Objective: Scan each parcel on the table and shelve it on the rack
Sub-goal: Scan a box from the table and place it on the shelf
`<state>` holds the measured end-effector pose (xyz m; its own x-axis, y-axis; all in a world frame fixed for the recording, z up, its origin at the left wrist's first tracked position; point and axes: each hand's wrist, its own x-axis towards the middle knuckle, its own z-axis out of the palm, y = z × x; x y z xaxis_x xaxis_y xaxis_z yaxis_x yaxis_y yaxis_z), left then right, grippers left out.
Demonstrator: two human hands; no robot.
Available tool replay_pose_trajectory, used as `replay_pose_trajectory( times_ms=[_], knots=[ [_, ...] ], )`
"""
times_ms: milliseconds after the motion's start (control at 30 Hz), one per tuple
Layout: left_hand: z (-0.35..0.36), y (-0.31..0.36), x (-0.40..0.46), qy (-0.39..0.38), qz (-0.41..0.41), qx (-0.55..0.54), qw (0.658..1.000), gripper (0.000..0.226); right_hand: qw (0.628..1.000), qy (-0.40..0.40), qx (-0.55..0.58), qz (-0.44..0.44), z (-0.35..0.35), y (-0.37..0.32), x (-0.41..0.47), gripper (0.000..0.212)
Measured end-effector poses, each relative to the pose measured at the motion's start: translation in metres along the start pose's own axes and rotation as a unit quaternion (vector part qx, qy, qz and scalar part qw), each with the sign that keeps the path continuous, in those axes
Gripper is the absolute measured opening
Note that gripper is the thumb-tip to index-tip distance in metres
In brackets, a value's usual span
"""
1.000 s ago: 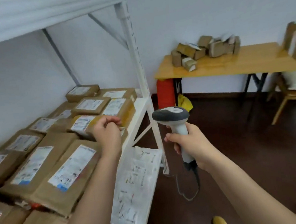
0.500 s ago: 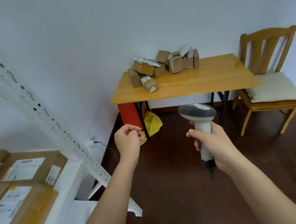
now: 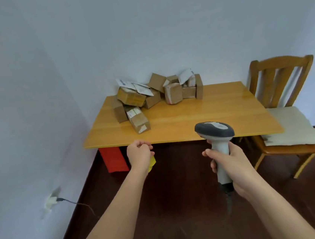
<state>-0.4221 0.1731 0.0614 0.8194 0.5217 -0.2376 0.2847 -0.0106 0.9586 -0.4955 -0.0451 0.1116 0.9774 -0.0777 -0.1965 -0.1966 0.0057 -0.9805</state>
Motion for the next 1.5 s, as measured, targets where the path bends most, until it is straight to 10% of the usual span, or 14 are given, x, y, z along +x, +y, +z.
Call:
replay_pose_trajectory(
  times_ms=[767,1267,1500],
  knots=[
    [0.378,0.072,0.349,-0.067,-0.114,0.097,0.986,0.026,0.998,-0.019,-0.013,0.054,-0.104,-0.078,0.477,0.022],
    [0.429,0.051,0.481,-0.153,0.013,0.250,0.956,0.082,0.983,-0.090,-0.084,0.134,-0.072,-0.060,0.627,0.018],
    [0.393,0.019,0.449,0.034,0.065,0.203,0.976,0.014,0.977,-0.090,-0.094,0.166,-0.052,-0.051,0.640,0.020]
  ],
)
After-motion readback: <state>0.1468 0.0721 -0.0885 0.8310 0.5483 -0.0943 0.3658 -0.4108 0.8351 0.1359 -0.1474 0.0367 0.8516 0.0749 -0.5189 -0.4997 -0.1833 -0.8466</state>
